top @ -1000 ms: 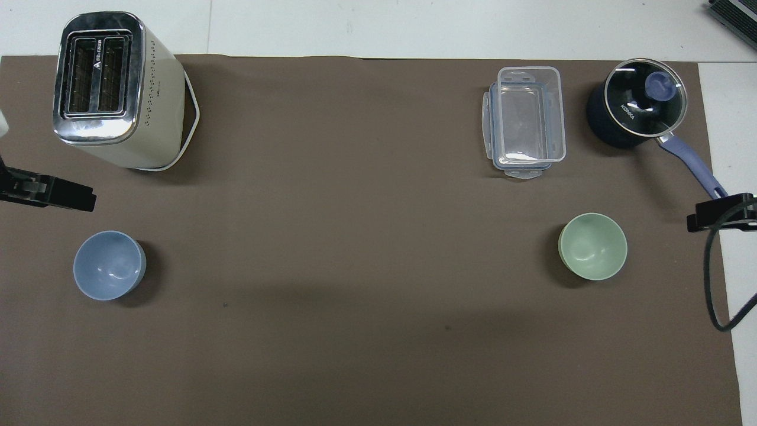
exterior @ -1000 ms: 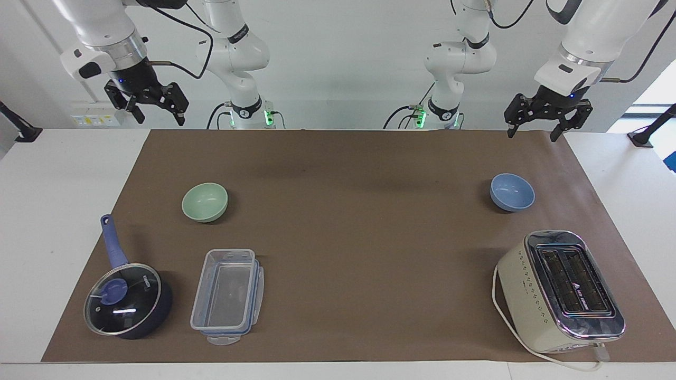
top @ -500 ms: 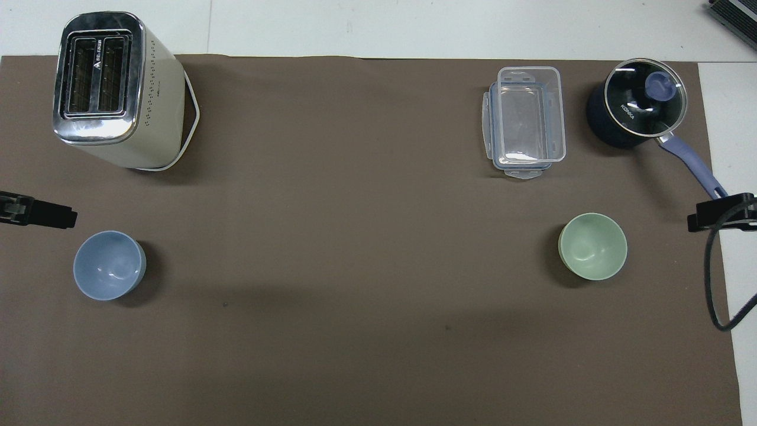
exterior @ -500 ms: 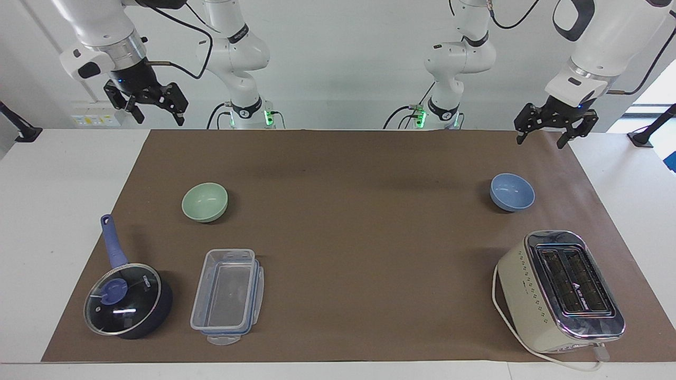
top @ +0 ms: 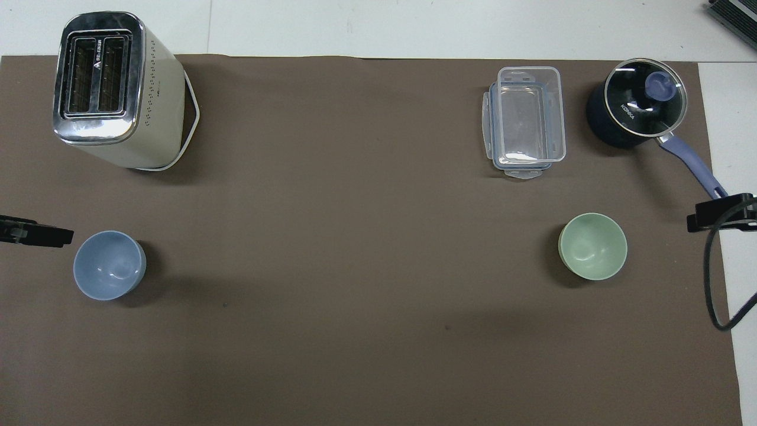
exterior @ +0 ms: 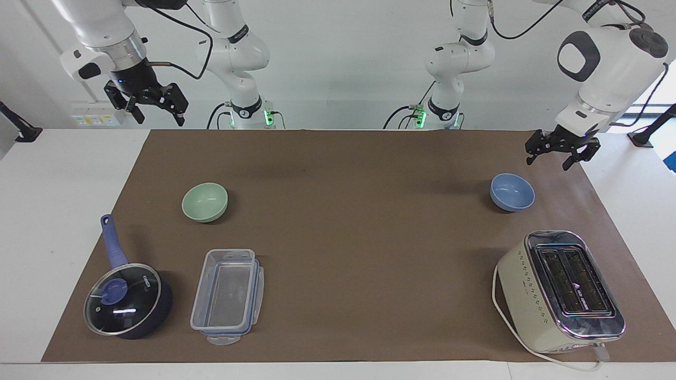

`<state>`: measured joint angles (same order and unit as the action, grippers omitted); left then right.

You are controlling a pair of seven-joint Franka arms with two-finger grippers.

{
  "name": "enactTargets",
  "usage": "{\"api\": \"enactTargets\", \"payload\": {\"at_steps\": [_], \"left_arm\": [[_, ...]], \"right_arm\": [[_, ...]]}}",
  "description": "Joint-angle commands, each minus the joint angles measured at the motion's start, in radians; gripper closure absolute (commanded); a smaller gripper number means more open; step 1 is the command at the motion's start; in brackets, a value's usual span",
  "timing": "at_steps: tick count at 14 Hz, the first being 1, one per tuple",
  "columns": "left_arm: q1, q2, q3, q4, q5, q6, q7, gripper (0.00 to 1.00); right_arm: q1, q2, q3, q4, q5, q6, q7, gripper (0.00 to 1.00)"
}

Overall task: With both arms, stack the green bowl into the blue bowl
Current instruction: 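Reach the left gripper to the rim of the blue bowl and grasp it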

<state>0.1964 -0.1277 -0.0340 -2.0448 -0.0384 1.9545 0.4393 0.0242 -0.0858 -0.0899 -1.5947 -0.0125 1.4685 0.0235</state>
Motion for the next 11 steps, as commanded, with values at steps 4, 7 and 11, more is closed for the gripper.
{"api": "enactTargets", "payload": {"at_steps": [4,7,11], "left_arm": [[0.121,0.012,-0.007,-0.207,-0.112,0.253,0.195,0.00],[0.153,0.057,-0.009,-0.256,-0.150,0.328,0.266,0.01],[0.156,0.128,-0.009,-0.270,-0.205,0.374,0.266,0.15]], "right_arm": [[-0.009,-0.006,-0.001,-0.007,0.014,-0.004,-0.020,0.00],[-0.009,-0.006,-0.001,-0.008,0.014,-0.004,-0.020,0.00],[-0.009,-0.006,-0.001,-0.008,0.014,-0.004,-0.020,0.00]]}}
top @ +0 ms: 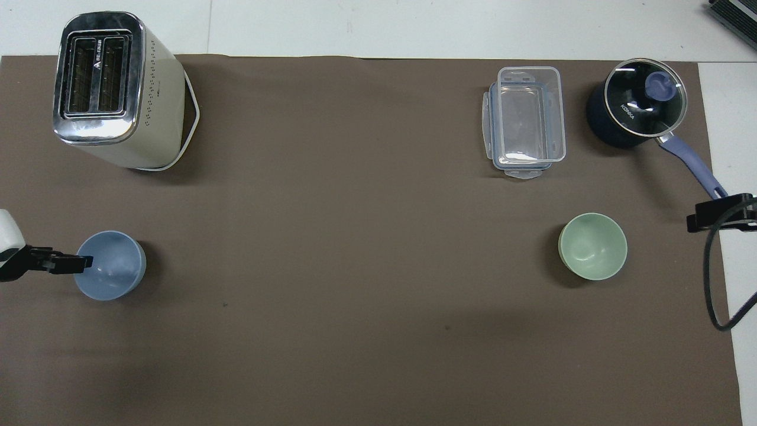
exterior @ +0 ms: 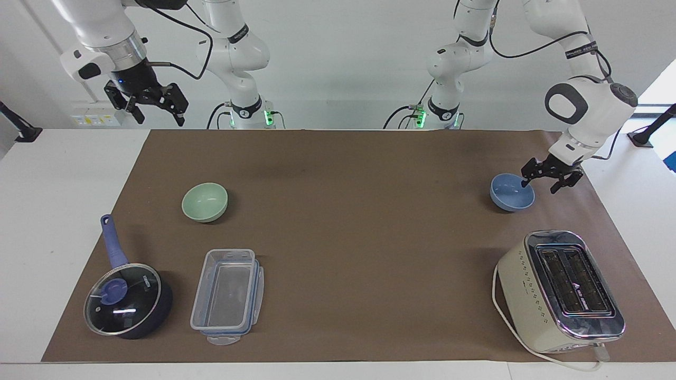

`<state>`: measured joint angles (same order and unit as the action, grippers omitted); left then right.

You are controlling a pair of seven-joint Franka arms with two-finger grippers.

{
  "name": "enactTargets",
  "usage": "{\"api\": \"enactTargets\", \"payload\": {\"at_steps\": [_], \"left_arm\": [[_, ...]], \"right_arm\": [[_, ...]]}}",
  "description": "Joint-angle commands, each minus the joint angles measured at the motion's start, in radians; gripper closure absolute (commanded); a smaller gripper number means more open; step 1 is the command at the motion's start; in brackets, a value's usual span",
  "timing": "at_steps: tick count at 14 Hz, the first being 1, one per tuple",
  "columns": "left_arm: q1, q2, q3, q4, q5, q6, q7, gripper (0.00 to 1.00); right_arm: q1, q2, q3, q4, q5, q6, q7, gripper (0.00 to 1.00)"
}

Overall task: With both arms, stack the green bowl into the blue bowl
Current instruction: 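Reach the left gripper to the rim of the blue bowl and grasp it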

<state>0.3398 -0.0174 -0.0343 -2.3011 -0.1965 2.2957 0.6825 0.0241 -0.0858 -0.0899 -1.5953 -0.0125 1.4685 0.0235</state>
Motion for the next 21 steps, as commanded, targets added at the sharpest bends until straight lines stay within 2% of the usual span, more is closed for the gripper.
{"api": "enactTargets", "payload": {"at_steps": [1,3,4,5,7,8,12,15,19,21], "left_arm": [[0.012,0.027,-0.009,-0.017,-0.050,0.031,0.022,0.21],[0.007,0.062,-0.007,-0.017,-0.050,0.036,0.023,0.36],[0.011,0.062,-0.007,-0.017,-0.050,0.033,0.025,0.38],[0.013,0.062,-0.007,-0.017,-0.050,0.033,0.028,0.48],[0.015,0.063,-0.007,-0.009,-0.050,0.030,0.040,0.90],[0.016,0.065,-0.007,-0.003,-0.050,0.025,0.048,1.00],[0.015,0.051,-0.007,0.020,-0.050,0.005,0.049,1.00],[-0.002,-0.018,-0.013,0.019,-0.050,-0.068,0.038,1.00],[-0.132,-0.130,-0.015,0.009,-0.050,-0.148,-0.059,1.00],[-0.232,-0.150,-0.016,0.008,-0.049,-0.163,-0.174,1.00]], "right_arm": [[-0.009,-0.006,-0.001,-0.008,0.014,-0.004,-0.020,0.00],[-0.009,-0.006,-0.001,-0.008,0.014,-0.004,-0.020,0.00],[-0.009,-0.006,-0.001,-0.008,0.014,-0.004,-0.020,0.00],[-0.009,-0.006,-0.001,-0.008,0.014,-0.004,-0.020,0.00],[-0.009,-0.006,-0.001,-0.008,0.014,-0.004,-0.020,0.00],[-0.009,-0.006,-0.001,-0.009,0.014,-0.004,-0.020,0.00],[-0.009,-0.008,-0.001,-0.008,0.014,-0.004,-0.020,0.00],[-0.009,-0.008,-0.001,-0.009,0.014,-0.004,-0.022,0.00],[-0.010,-0.006,-0.001,-0.005,0.014,-0.005,-0.033,0.00],[-0.007,-0.006,0.004,0.000,0.014,-0.005,-0.034,0.00]]}}
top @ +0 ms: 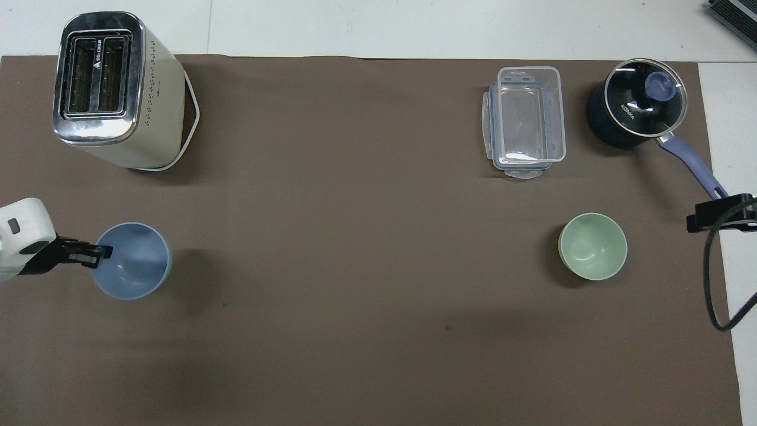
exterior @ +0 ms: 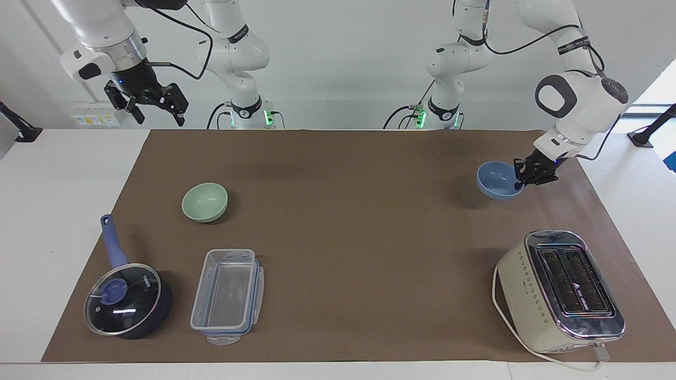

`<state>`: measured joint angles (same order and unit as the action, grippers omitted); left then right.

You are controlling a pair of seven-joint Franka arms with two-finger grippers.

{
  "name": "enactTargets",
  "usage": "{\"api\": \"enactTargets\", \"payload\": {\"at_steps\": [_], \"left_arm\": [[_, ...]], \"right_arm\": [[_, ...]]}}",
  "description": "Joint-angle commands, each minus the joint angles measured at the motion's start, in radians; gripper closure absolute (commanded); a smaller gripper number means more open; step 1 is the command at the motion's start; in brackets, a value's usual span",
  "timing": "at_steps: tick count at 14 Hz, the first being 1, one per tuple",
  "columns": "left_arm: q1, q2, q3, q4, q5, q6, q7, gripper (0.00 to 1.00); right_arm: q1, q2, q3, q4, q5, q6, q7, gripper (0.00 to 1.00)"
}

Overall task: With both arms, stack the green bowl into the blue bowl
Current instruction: 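Drag the blue bowl with the left gripper toward the table centre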

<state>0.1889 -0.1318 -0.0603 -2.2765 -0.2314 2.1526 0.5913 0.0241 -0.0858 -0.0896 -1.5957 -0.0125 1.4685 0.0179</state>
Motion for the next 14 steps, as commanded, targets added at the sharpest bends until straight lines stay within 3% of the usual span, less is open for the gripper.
{"api": "enactTargets", "payload": {"at_steps": [1,6,14], "left_arm": [[-0.147,-0.037,0.010,-0.018,-0.009,-0.016,-0.166,1.00],[-0.454,-0.022,0.008,-0.009,0.038,0.048,-0.583,1.00],[-0.808,0.119,0.007,-0.012,0.038,0.278,-1.004,1.00]], "right_arm": [[-0.009,-0.008,-0.001,-0.001,0.014,-0.005,-0.029,0.00],[-0.009,-0.028,-0.002,-0.042,0.011,0.058,-0.024,0.00],[-0.009,-0.032,-0.002,-0.055,0.008,0.064,-0.027,0.00]]}}
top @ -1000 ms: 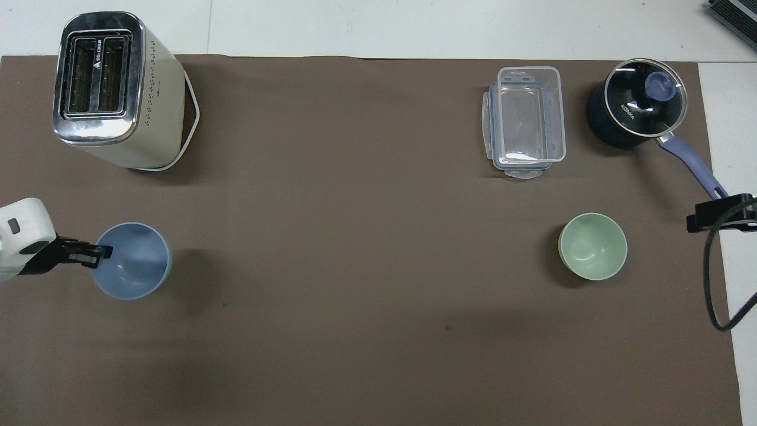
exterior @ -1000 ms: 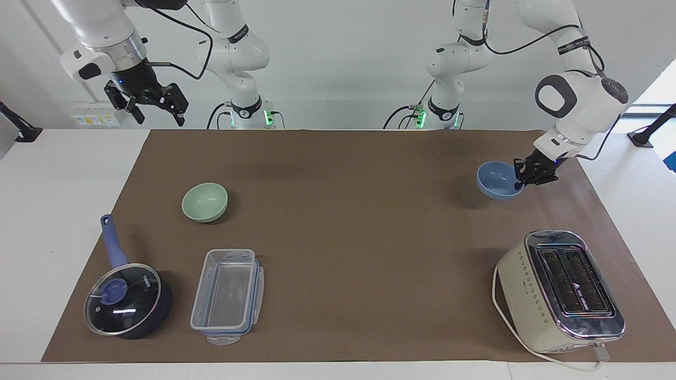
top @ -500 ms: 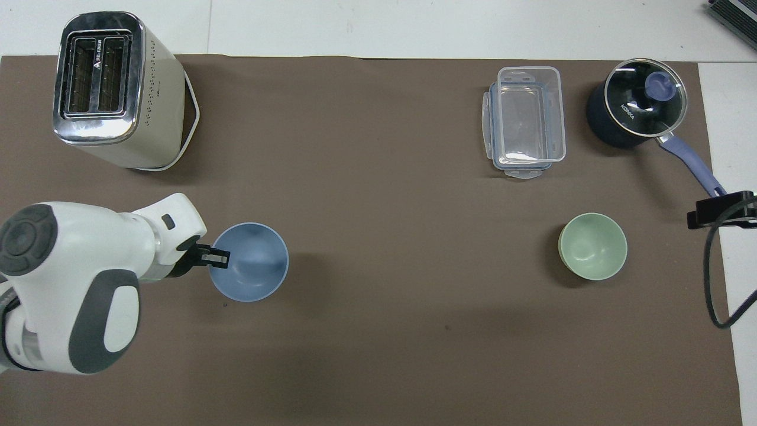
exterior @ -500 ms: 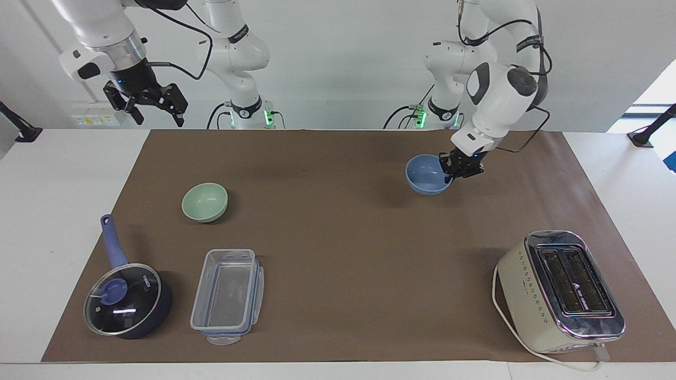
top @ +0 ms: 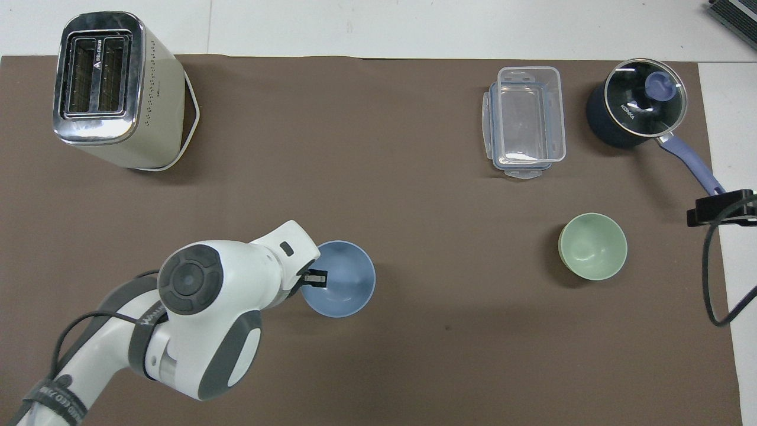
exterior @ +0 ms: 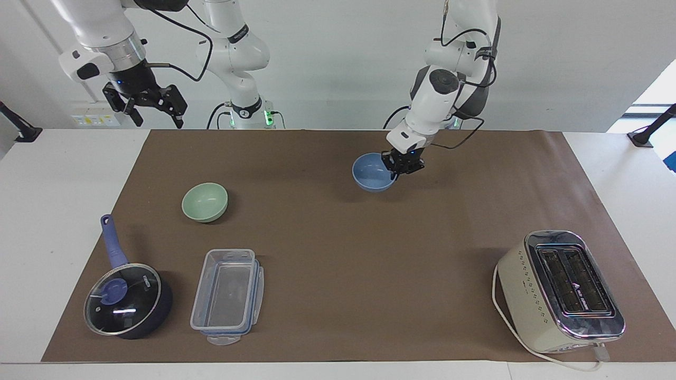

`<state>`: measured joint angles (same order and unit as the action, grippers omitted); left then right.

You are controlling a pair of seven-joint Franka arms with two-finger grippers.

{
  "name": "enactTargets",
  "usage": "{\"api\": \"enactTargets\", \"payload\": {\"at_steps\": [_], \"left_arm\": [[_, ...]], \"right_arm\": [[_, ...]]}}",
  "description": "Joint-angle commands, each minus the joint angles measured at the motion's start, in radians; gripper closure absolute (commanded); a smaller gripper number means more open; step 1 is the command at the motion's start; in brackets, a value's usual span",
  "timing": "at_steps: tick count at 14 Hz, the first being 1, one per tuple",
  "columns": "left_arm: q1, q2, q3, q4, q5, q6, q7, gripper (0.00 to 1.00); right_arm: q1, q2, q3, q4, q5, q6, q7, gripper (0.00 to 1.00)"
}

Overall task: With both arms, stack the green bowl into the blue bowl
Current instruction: 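Drag the blue bowl with the left gripper toward the table centre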

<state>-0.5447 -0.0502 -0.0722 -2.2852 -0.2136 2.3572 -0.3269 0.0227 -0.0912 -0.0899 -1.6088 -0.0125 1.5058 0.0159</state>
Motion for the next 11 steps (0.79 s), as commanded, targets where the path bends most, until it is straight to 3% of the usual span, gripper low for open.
{"api": "enactTargets", "payload": {"at_steps": [1,3,8,9,11], "left_arm": [[-0.111,0.070,0.020,0.000,0.019,0.117,-0.116,1.00],[-0.153,0.114,0.018,0.007,0.019,0.174,-0.156,1.00],[-0.207,0.184,0.018,0.053,0.019,0.178,-0.212,1.00],[-0.204,0.188,0.018,0.056,0.019,0.178,-0.222,0.78],[-0.202,0.188,0.018,0.058,0.019,0.174,-0.215,0.09]], "right_arm": [[-0.007,-0.028,-0.002,-0.052,0.008,0.036,-0.027,0.00],[-0.007,-0.038,-0.002,-0.069,0.006,0.059,-0.025,0.00],[-0.007,-0.041,-0.002,-0.071,0.006,0.060,-0.025,0.00],[-0.007,-0.041,-0.002,-0.072,0.006,0.062,-0.025,0.00],[-0.009,-0.041,-0.002,-0.082,0.005,0.065,-0.024,0.00]]}}
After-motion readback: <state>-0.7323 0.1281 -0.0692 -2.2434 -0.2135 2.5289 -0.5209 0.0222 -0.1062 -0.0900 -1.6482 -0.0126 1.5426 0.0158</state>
